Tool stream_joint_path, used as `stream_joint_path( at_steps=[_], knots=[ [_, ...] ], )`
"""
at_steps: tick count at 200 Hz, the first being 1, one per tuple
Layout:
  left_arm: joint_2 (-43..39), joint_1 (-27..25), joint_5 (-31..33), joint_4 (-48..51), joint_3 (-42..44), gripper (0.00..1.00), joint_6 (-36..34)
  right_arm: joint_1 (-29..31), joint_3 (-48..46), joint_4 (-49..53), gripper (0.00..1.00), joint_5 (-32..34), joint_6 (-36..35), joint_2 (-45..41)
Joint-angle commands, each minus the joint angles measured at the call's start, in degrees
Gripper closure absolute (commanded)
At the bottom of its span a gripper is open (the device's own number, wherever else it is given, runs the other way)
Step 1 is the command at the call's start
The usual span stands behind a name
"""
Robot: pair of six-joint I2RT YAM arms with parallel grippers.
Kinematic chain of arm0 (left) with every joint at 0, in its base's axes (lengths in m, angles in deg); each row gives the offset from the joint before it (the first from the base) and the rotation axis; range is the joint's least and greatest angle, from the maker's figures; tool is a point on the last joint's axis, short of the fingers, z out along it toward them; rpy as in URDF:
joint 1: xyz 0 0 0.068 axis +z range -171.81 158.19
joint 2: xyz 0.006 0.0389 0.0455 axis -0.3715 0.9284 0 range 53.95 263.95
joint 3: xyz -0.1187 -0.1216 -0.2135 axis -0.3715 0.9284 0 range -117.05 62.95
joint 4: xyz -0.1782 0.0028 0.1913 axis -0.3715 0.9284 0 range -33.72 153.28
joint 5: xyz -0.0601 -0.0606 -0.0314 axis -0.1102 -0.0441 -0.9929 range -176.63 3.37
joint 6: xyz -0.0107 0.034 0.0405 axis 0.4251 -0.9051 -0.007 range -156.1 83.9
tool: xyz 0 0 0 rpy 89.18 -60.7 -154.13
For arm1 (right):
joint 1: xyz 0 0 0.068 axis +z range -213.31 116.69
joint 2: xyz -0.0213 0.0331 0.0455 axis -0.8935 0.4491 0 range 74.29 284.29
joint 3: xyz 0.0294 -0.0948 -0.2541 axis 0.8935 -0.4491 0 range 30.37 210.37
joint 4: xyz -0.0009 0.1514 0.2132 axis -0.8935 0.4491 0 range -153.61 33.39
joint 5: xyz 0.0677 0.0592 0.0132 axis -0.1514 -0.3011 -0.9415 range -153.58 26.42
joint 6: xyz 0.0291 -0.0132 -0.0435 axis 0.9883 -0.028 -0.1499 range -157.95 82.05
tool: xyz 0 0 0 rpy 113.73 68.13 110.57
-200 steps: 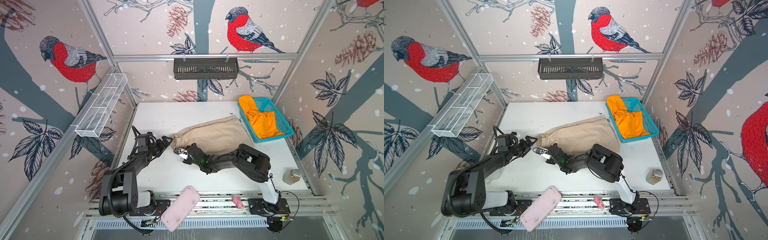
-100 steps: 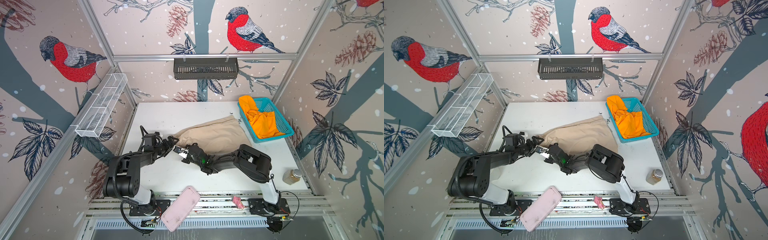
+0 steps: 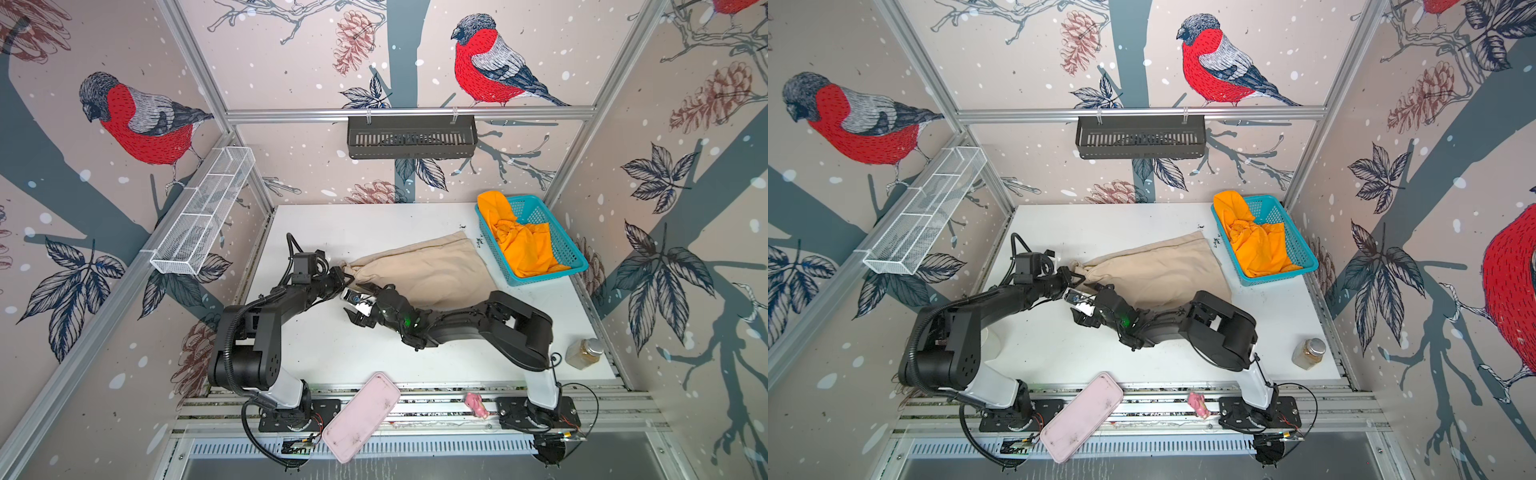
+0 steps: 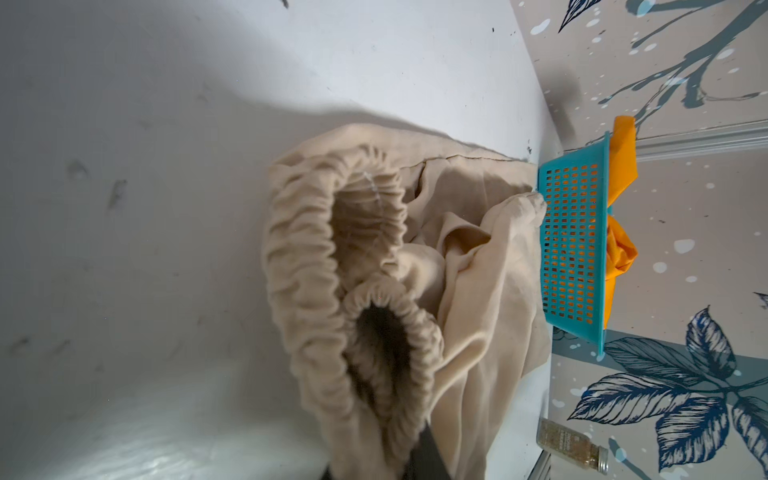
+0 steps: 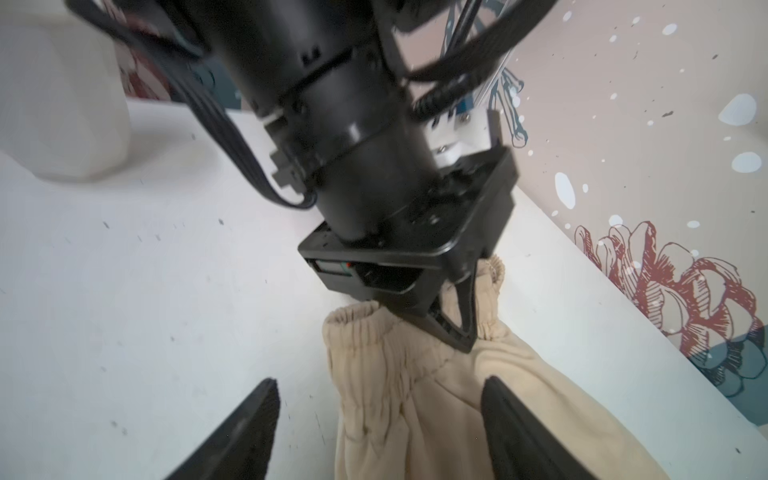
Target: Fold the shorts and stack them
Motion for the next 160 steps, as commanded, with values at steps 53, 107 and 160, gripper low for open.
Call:
stream_joint_path(
  at_steps=[53,107,160],
  knots=[
    [-3.7,11.92,8.81,46.51,-21.28,1.0,-18.41,-21.21,-3.54,35.13,0.21,-15.04,23.31,-13.69],
    [2.33,11.3,9.5,56.08,-39.03,1.0,-17.98,-23.48,-13.73,29.62,0.4,-15.78,25.31,-13.27],
    [14.47,1.67,17.3,63.94,-57.47,1.0,-15.93,-20.75,-18.32,25.75,0.59,-12.46,27.82,-10.54]
  ],
)
